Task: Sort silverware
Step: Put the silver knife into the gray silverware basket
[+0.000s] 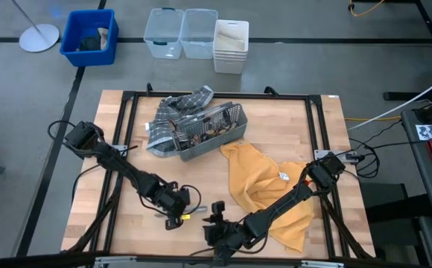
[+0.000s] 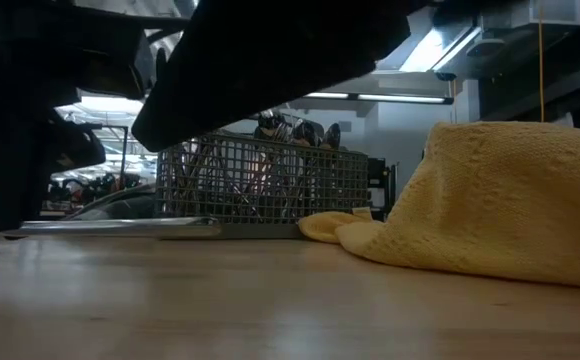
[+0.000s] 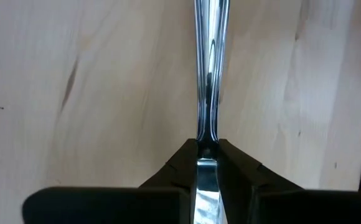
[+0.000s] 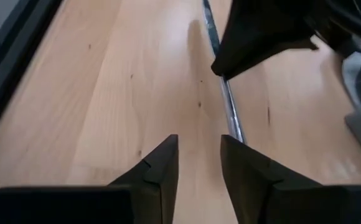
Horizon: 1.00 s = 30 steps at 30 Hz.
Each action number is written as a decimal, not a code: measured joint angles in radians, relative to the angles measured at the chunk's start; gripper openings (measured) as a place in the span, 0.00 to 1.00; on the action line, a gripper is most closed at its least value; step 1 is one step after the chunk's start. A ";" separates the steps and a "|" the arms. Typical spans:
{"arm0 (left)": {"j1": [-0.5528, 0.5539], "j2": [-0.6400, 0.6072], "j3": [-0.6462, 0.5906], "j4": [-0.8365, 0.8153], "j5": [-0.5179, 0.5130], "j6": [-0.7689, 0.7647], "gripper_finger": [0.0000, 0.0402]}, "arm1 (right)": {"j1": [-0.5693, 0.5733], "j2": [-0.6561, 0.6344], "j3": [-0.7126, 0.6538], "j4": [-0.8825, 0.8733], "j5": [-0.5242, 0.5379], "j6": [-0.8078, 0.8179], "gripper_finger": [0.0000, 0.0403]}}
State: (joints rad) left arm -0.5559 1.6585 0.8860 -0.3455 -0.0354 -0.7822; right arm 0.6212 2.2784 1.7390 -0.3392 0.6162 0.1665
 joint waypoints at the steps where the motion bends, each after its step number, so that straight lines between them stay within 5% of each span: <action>1: 0.005 0.000 0.000 0.000 0.010 0.000 0.10 | 0.000 0.000 0.000 0.000 0.000 -0.027 0.30; 8: 0.036 0.000 0.000 0.079 0.067 -0.002 0.10 | 0.000 -0.001 0.000 -0.010 0.030 -0.172 0.30; 30: 0.101 -0.001 0.001 0.258 0.154 -0.106 0.10 | 0.000 -0.002 0.000 -0.023 0.110 -0.280 0.30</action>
State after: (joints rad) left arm -0.4545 1.6573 0.8867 -0.0879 0.1189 -0.8886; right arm 0.6212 2.2768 1.7390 -0.3626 0.7258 -0.1137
